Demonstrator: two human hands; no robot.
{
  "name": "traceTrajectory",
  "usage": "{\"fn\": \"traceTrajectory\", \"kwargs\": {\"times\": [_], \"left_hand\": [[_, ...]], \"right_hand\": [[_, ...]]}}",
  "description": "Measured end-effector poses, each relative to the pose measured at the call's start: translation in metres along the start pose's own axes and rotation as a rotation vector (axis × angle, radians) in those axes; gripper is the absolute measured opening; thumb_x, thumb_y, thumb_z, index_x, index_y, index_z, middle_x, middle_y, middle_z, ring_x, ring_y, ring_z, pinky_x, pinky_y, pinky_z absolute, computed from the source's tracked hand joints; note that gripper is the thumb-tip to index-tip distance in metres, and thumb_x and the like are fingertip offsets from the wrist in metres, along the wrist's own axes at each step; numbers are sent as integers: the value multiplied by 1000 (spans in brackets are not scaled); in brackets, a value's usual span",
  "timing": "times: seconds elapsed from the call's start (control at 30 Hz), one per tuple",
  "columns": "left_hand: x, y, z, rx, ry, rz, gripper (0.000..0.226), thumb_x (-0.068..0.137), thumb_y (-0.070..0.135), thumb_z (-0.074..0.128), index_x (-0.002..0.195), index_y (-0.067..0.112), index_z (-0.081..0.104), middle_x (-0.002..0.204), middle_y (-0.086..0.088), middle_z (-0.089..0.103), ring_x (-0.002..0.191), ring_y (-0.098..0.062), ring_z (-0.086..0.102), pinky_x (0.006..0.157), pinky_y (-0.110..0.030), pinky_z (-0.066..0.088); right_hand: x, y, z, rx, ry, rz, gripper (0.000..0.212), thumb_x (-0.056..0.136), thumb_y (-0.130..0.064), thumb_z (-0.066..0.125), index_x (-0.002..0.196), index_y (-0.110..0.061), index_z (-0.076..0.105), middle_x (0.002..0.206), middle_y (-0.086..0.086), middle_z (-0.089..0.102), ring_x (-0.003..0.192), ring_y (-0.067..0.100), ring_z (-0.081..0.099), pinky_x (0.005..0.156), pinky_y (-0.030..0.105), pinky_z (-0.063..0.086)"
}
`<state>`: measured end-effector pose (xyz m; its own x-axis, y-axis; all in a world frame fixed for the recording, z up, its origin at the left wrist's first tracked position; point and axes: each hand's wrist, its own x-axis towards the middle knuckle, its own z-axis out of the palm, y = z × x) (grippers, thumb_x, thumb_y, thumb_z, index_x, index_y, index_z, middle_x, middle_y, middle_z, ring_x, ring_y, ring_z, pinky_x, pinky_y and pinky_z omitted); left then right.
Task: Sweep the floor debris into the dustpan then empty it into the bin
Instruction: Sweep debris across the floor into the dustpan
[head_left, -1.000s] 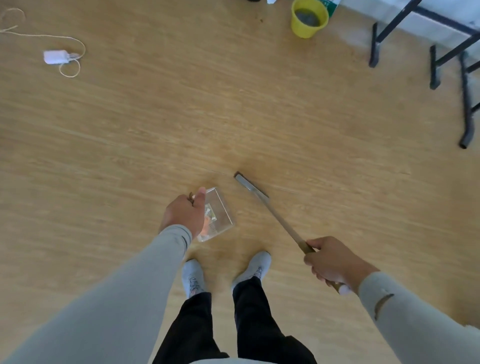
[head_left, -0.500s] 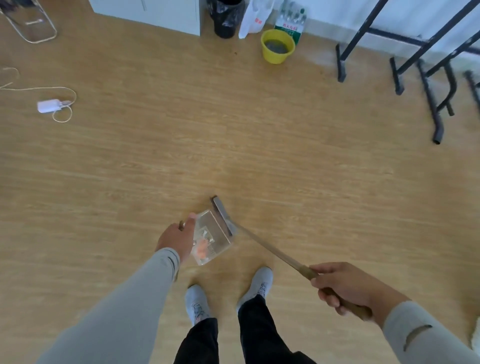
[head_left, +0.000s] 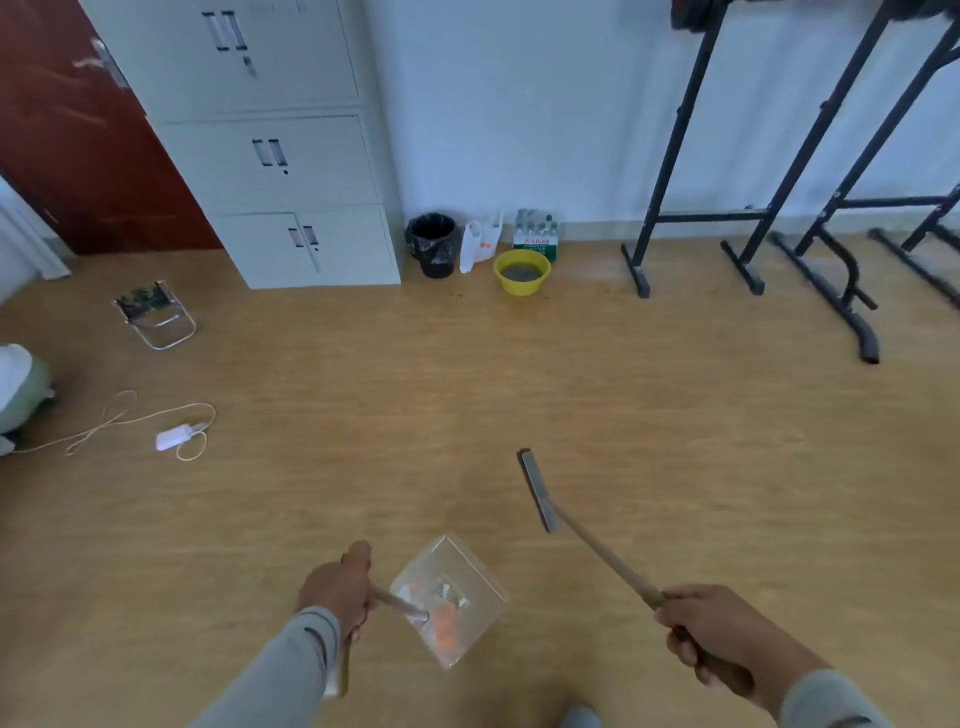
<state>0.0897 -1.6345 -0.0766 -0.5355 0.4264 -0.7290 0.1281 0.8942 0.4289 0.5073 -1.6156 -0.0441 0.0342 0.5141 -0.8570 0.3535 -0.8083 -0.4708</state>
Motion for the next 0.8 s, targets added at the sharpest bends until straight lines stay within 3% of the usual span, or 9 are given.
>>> {"fn": "traceTrajectory", "kwargs": {"times": [0.17, 0.43, 0.63, 0.8], "left_hand": [[-32, 45, 4, -192, 45, 99, 74, 102, 61, 41, 67, 0, 63, 63, -19, 59, 41, -21, 41, 53, -31, 38], [-46, 123, 32, -412, 112, 138, 57, 107, 48, 40, 81, 0, 59, 64, -20, 63, 40, -21, 37, 44, -26, 36], [-7, 189, 51, -374, 116, 156, 58, 106, 51, 41, 82, 2, 61, 63, -19, 64, 37, -21, 38, 44, -28, 38], [51, 250, 62, -316, 61, 151, 67, 104, 55, 42, 80, -3, 67, 50, -14, 61, 31, -20, 39, 41, -27, 40]], "right_hand": [[22, -33, -42, -7, 1, -49, 16, 99, -10, 58, 107, 2, 66, 60, 15, 57, 45, 21, 43, 41, 28, 35], [30, -57, -81, 93, 44, -191, 12, 98, -11, 57, 99, -2, 65, 60, 11, 62, 45, 17, 50, 40, 23, 35], [62, -71, -82, 220, 26, -16, 16, 97, -10, 53, 103, 2, 62, 64, 9, 62, 43, 17, 48, 41, 23, 37], [109, -123, -95, 138, 58, 107, 21, 98, -15, 55, 103, 4, 63, 59, 8, 58, 42, 17, 47, 43, 25, 37]]}}
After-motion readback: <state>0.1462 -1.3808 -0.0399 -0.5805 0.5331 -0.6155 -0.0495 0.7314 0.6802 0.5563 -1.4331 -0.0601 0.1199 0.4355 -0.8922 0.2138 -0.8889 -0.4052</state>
